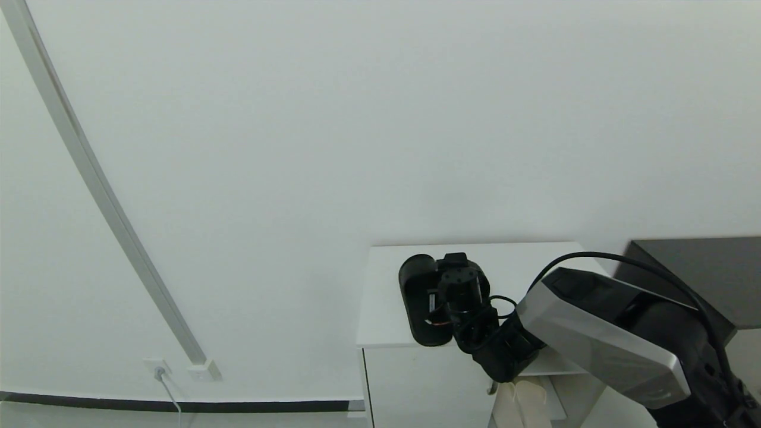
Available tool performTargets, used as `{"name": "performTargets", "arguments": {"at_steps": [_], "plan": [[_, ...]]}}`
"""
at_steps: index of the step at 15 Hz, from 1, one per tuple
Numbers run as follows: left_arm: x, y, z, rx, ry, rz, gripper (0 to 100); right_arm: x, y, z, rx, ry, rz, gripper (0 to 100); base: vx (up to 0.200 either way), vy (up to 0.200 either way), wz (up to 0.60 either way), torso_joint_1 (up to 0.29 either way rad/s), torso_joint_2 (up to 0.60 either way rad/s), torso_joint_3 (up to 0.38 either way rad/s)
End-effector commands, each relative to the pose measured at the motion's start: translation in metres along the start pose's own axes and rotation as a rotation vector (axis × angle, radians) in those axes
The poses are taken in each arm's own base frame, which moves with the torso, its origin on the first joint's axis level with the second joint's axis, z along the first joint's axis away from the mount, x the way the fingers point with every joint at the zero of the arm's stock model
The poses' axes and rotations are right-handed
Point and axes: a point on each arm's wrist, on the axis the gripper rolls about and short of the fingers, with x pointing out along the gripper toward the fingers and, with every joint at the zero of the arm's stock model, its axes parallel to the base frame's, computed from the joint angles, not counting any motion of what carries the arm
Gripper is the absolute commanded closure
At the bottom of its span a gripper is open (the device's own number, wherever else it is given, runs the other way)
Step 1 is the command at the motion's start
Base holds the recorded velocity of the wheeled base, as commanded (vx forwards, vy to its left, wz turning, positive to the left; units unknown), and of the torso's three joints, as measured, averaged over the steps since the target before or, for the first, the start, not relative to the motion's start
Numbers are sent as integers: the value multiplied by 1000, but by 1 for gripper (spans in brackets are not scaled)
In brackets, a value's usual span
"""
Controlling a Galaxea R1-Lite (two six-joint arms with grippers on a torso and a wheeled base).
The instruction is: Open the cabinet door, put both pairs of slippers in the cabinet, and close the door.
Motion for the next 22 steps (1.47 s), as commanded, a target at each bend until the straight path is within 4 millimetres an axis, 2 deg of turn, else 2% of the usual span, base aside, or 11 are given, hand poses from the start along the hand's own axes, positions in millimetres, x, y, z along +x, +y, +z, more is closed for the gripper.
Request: {"name": "performTargets", "arguments": {"at_steps": [1, 6, 9, 12, 13, 14, 16, 17, 18, 19, 22], "plan": [[0, 0, 0, 0, 0, 0, 100, 0, 1, 0, 1, 0, 2, 100, 0, 0, 0, 0, 0, 0], [0, 0, 0, 0, 0, 0, 100, -7, -2, 13, 11, -17, 4, 100, 0, 0, 0, 0, 0, 0], [0, 0, 0, 0, 0, 0, 100, -31, -8, 43, 34, -58, 37, 100, 0, 0, 0, 0, 0, 0], [0, 0, 0, 0, 1, 0, 100, -70, -21, 74, 37, -67, 121, 100, 0, 0, 0, 0, 0, 0], [0, 0, 0, 2, 0, 0, 100, -76, -22, 77, 37, -67, 140, 100, 0, 0, 0, 0, 0, 0], [0, 0, 0, 0, 1, 0, 100, -102, -30, 90, 28, -70, 229, 100, 0, 0, 0, 0, 0, 0], [0, 0, 0, 2, 0, 0, 100, -138, -40, 100, 6, -63, 358, 100, 0, 0, 0, 0, 0, 0], [0, 0, 0, 2, 0, 0, 100, -150, -42, 101, 1, -53, 409, 100, 0, 0, 0, 0, 0, 0], [0, 0, 0, 2, 0, 0, 100, -175, -47, 103, -13, -36, 508, 100, 0, 0, 0, 0, 0, 0], [0, 0, 0, 3, 0, 0, 100, -189, -49, 103, -30, -31, 562, 100, 0, 0, 0, 0, 0, 0], [0, 0, 0, 3, 0, 0, 100, -211, -56, 92, -156, -31, 623, 100, 0, 0, 0, 0, 0, 0]]}}
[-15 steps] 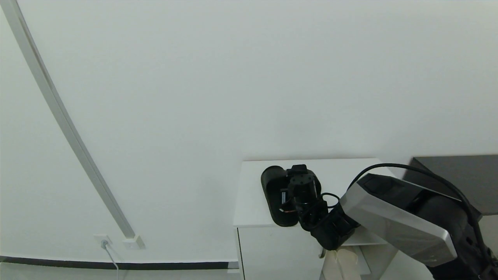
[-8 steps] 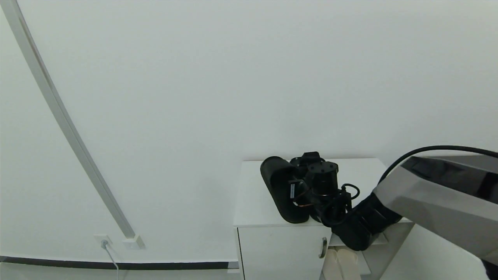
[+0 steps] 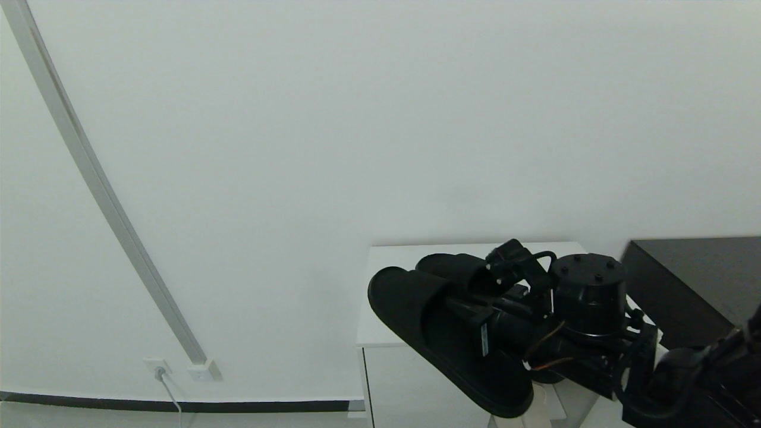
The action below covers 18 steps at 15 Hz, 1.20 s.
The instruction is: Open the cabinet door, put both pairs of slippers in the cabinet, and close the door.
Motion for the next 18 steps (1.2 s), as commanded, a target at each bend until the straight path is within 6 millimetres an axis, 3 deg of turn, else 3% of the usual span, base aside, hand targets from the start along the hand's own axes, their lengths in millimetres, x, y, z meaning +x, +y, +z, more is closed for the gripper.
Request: {"name": "performTargets", "arguments": {"at_steps": [1, 7, 16, 18], "plan": [[0, 0, 0, -1, 0, 0, 100, -26, 4, 3, -93, -59, 40, 100, 0, 0, 0, 0, 0, 0], [0, 0, 0, -1, 0, 0, 100, -24, 2, -1, -191, -131, 38, 100, 0, 0, 0, 0, 0, 0], [0, 0, 0, -3, 0, 0, 100, -22, 0, -5, -189, -115, 33, 100, -200, 0, 0, 3, 6, 3], [0, 0, 0, -1, 0, 0, 100, -22, 0, -6, -188, -112, 33, 100, 0, 0, 0, 0, 0, 0]]}}
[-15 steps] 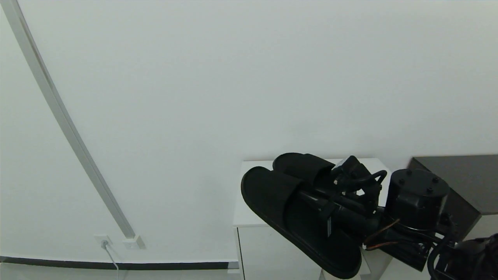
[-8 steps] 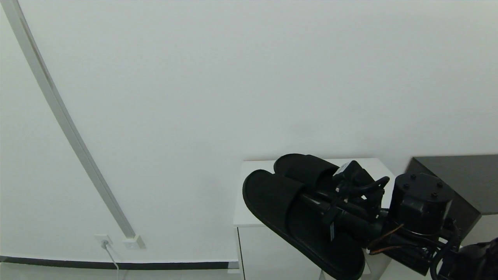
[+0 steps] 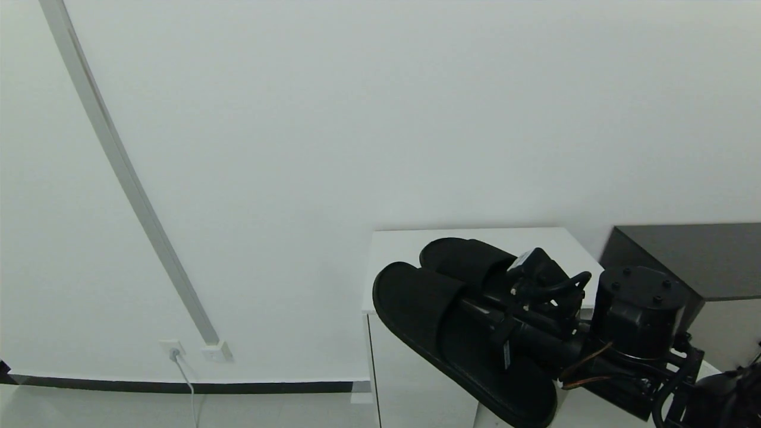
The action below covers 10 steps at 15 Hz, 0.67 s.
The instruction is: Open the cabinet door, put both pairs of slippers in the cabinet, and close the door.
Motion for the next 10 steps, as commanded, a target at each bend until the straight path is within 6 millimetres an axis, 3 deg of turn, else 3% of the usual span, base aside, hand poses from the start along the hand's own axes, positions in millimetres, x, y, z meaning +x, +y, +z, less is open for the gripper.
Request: {"name": "performTargets", "arguments": {"at_steps": [1, 10], "plan": [[0, 0, 0, 0, 0, 0, 100, 1, 1, -3, 0, 10, 3, 100, 0, 0, 0, 0, 0, 0], [0, 0, 0, 1, 0, 1, 100, -1, 1, -5, -4, 22, 3, 100, 0, 0, 0, 0, 0, 0]]}}
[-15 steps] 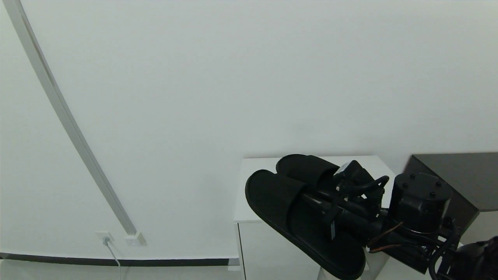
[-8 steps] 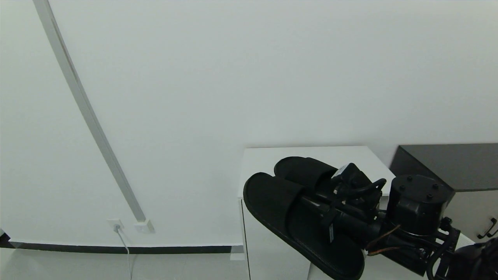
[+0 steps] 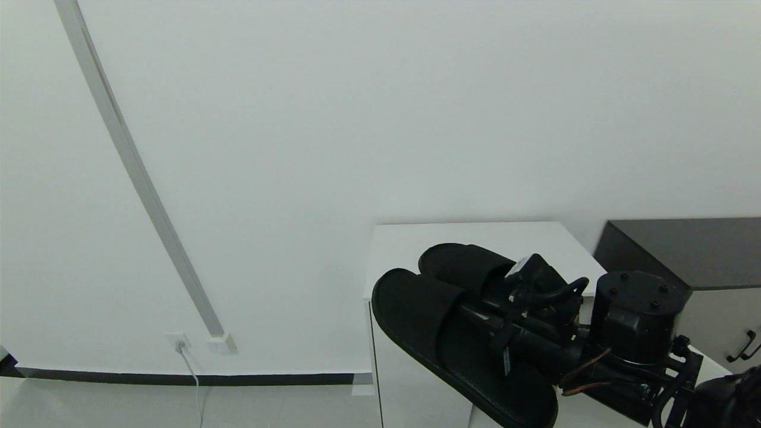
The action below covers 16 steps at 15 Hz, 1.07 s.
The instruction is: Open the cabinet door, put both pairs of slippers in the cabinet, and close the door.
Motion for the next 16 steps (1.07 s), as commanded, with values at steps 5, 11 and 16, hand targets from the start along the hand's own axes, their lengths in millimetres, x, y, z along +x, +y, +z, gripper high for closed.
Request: {"name": "performTargets", "arguments": {"at_steps": [5, 11, 16], "plan": [[0, 0, 0, -1, 0, 1, 100, 0, 0, -3, 0, 11, 3, 100, 0, -200, 0, 0, 0, 2], [0, 0, 0, -1, 0, 1, 100, 2, 1, -5, -1, 11, 0, 100, 0, -200, 0, 1, 5, 5], [0, 0, 0, -1, 0, 2, 100, 2, 1, -8, 1, 25, 2, 100, 0, -200, 0, 6, 4, 2]]}}
